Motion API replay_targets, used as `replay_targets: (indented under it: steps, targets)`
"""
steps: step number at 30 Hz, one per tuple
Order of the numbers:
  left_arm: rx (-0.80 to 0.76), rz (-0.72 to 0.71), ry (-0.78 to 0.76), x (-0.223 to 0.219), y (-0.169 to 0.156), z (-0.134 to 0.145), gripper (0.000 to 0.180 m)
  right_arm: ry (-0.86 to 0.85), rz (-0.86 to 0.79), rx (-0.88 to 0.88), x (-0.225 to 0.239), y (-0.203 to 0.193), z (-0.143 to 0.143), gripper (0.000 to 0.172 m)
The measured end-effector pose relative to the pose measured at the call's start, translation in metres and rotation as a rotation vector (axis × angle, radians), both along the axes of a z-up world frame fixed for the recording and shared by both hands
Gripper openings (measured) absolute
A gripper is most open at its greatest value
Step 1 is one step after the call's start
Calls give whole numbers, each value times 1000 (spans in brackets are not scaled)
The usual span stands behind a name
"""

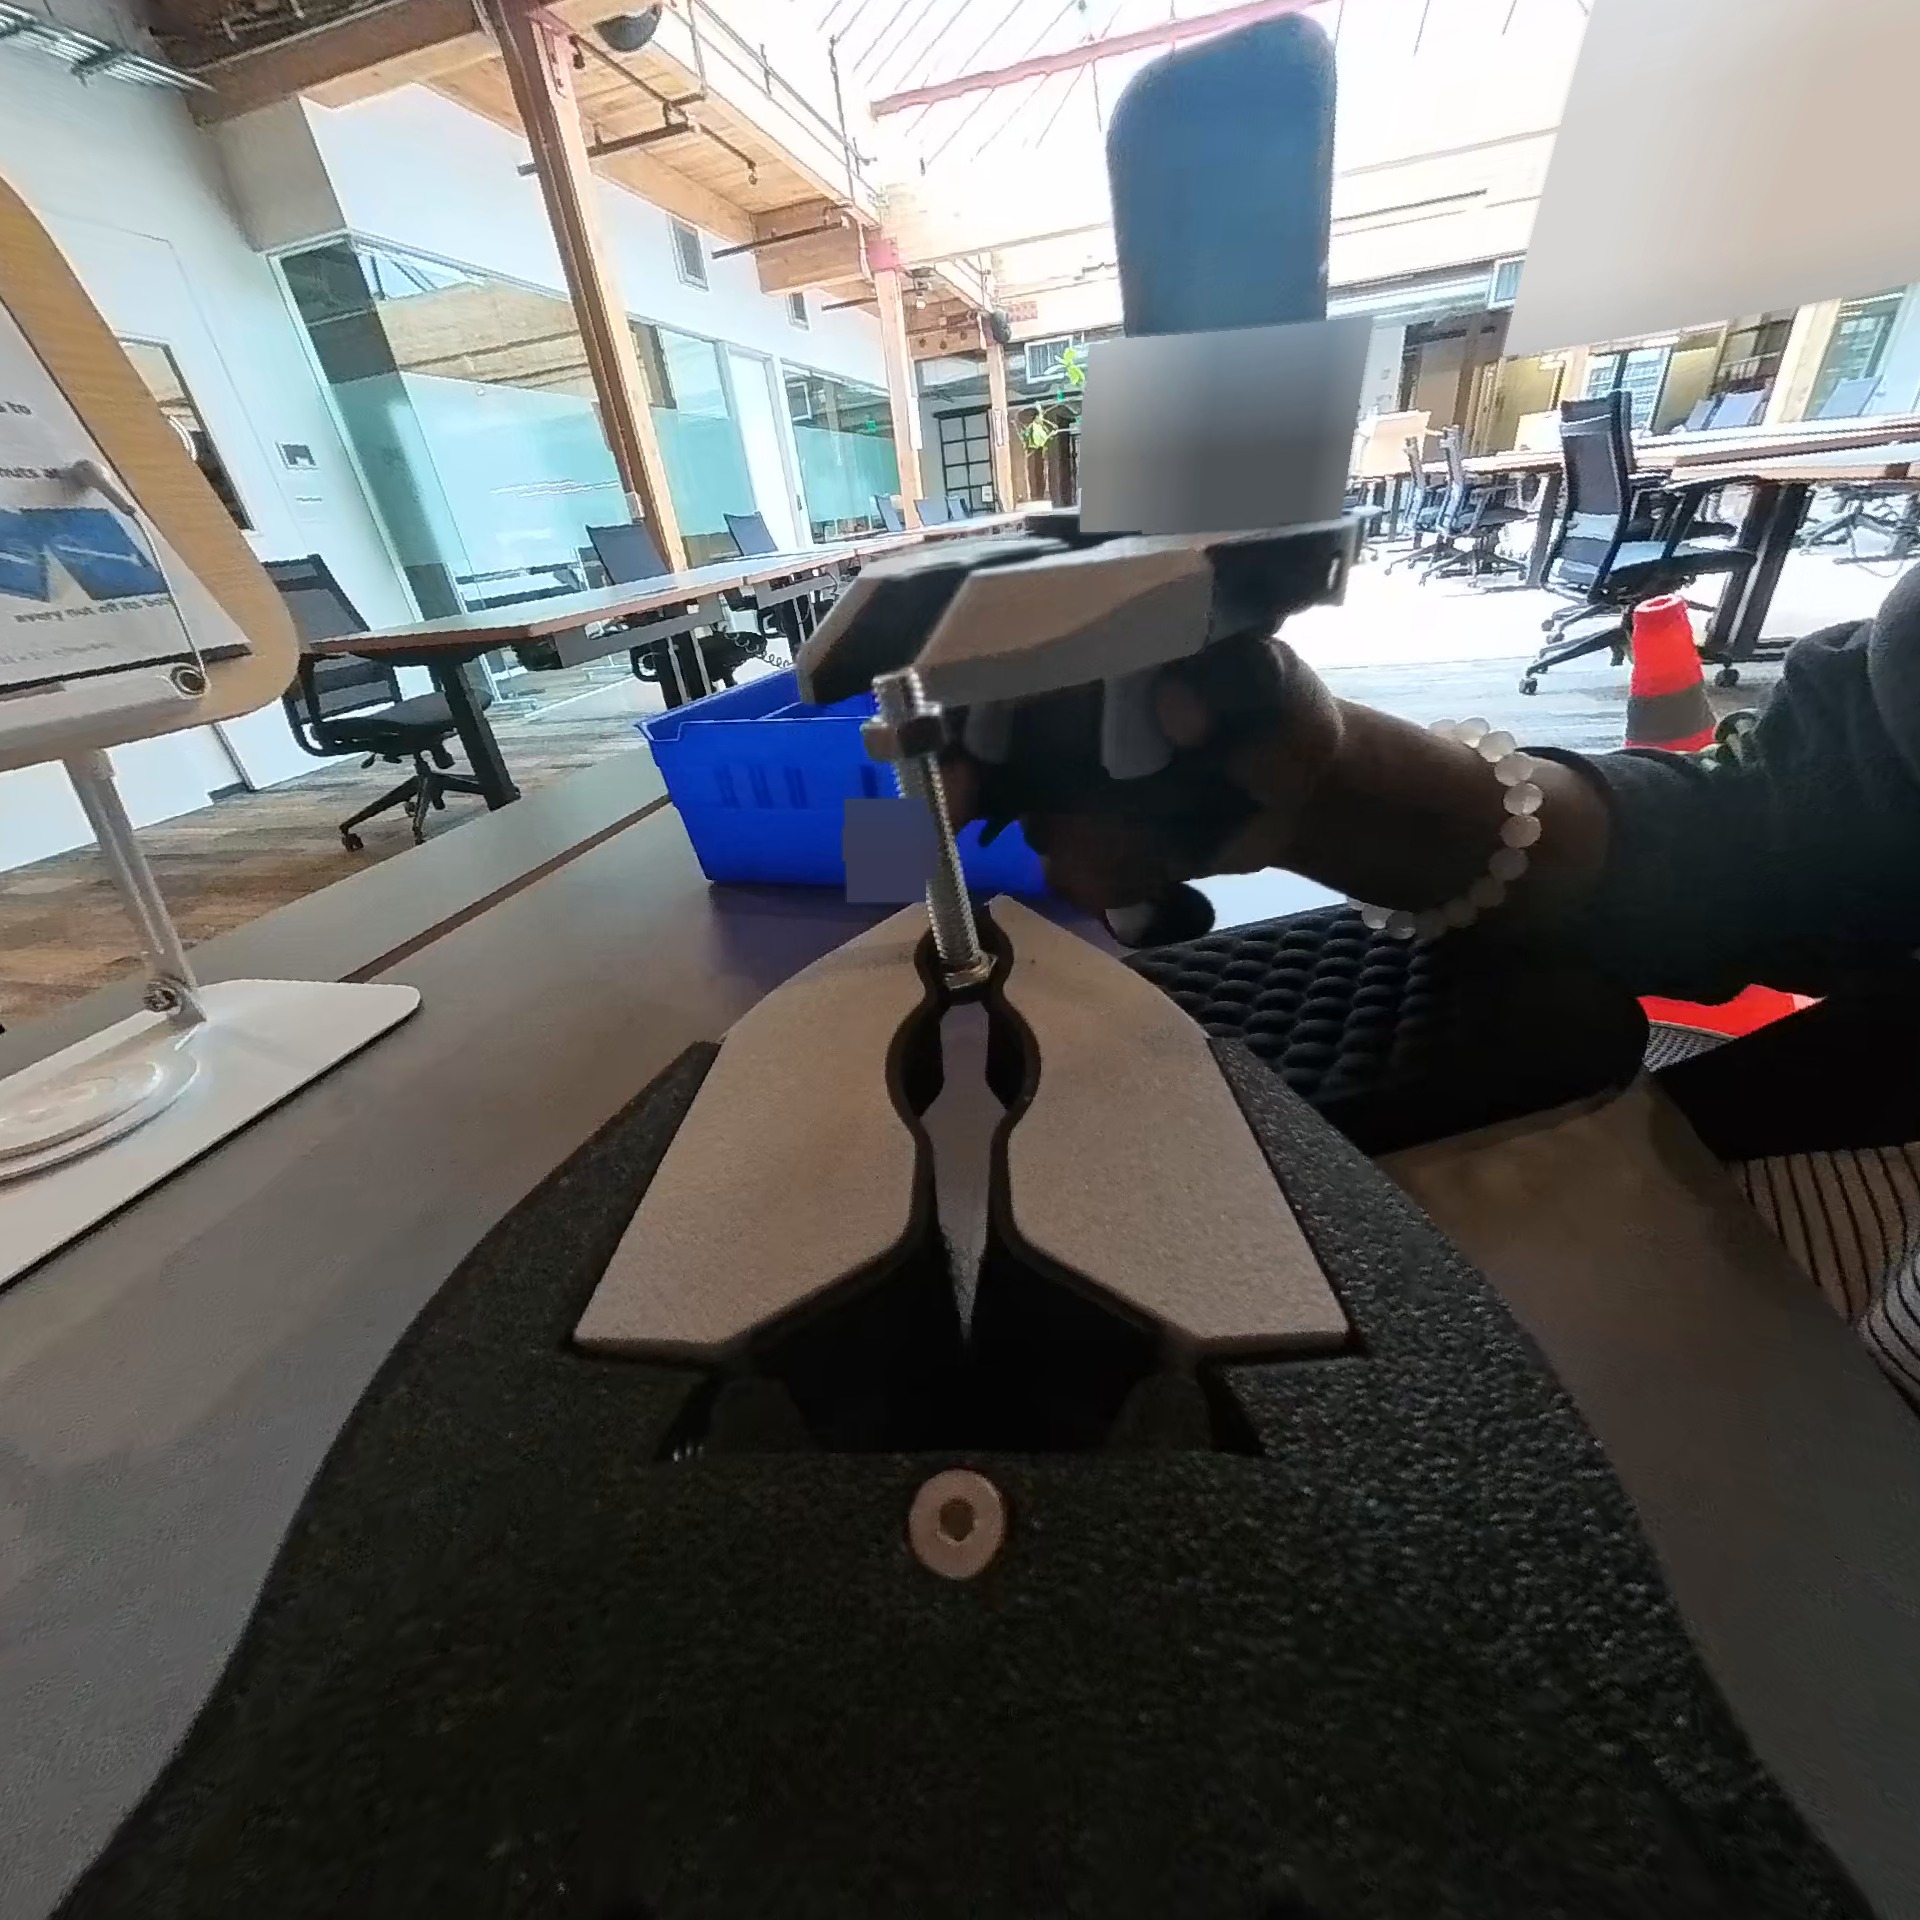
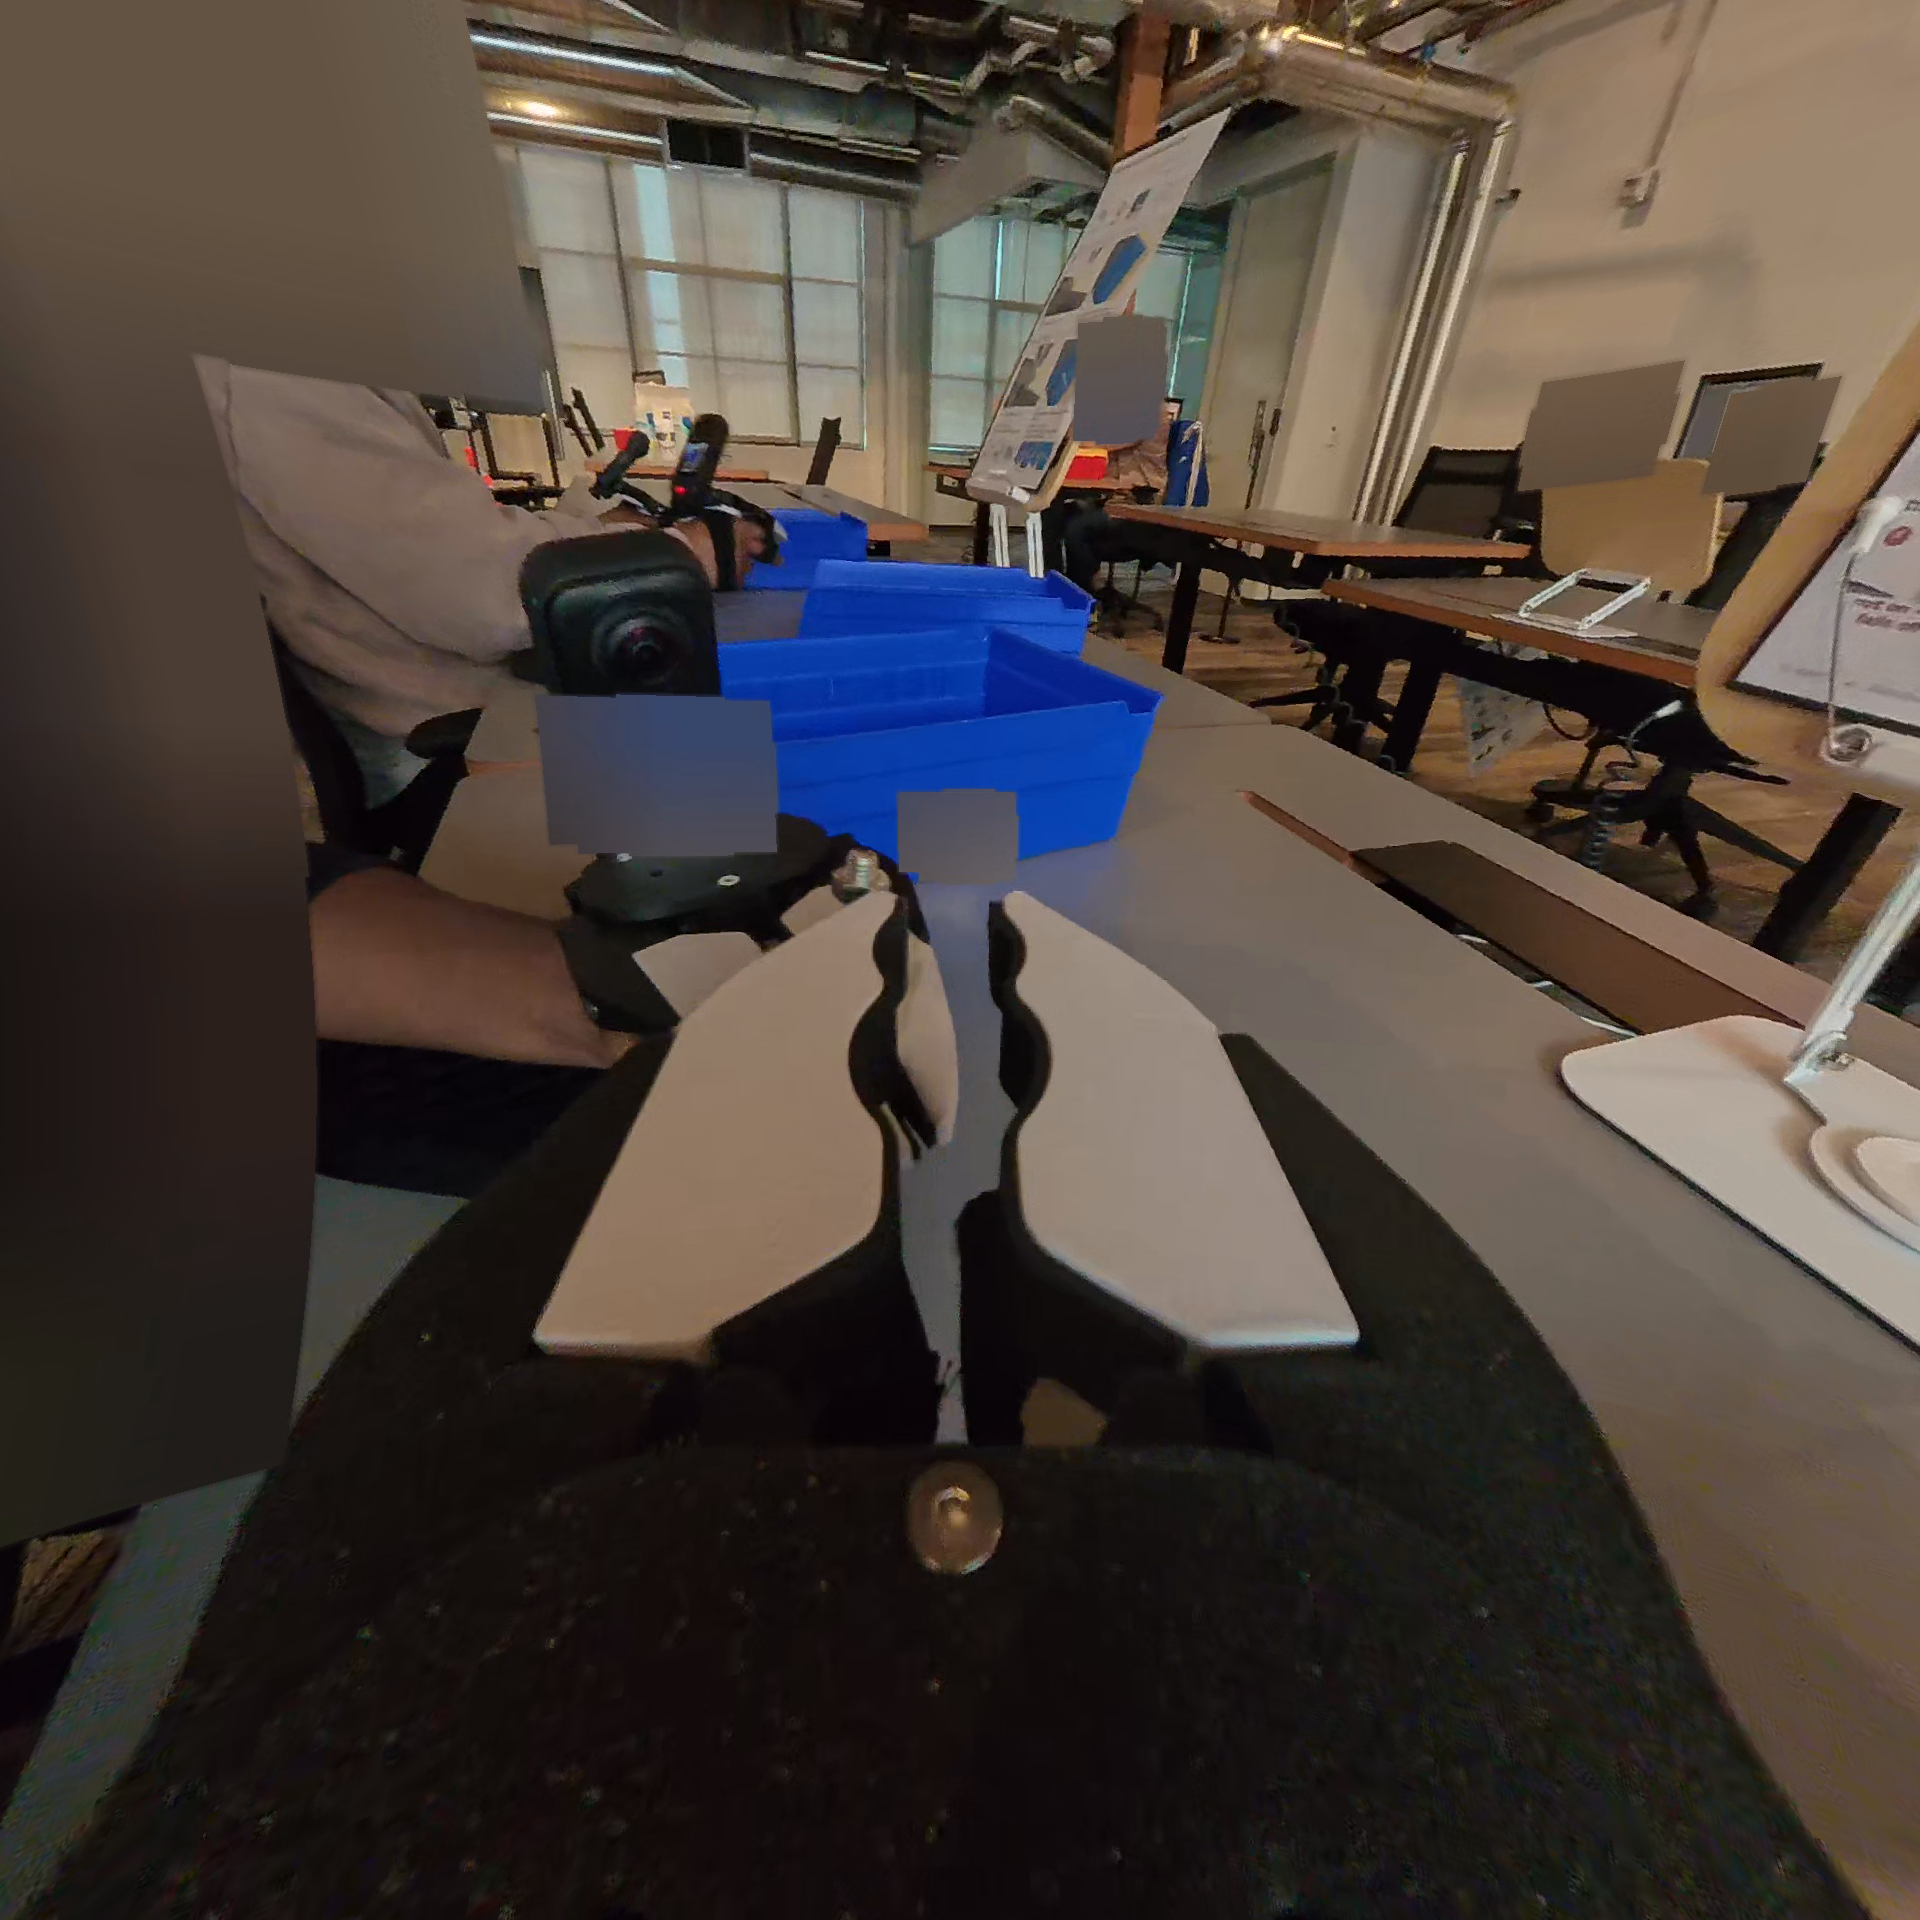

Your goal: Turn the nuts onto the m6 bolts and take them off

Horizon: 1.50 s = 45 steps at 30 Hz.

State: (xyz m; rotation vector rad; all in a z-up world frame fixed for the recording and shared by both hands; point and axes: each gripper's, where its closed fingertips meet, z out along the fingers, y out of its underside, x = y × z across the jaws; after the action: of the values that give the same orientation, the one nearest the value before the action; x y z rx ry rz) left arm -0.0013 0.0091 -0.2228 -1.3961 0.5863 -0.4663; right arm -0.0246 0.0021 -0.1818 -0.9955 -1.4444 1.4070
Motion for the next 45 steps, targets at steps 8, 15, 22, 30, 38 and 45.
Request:
replay_targets:
  steps: [8, 15, 22, 30, 38, 45]
  targets:
    - [-1, -6, 3, 2, 0, -1, 3, -4, -17, -2, -1, 2, -1, 12]
    - [-5, -8, 8, 3, 0, -2, 3, -21, 16, 30, -4, -10, -4, 29]
    - [-6, -3, -1, 1, 1, -2, 3, -5, 25, 0, -2, -8, -1, 23]
    - [1, 3, -6, -1, 1, 0, 3, 4, -4, -21, -1, 1, 2, 14]
    - [3, -4, 4, 2, 0, -1, 3, 4, -19, -27, -2, 2, 1, 13]
    - [-2, -7, 6, 2, 1, -2, 3, -12, 14, -1, -4, -9, -2, 33]
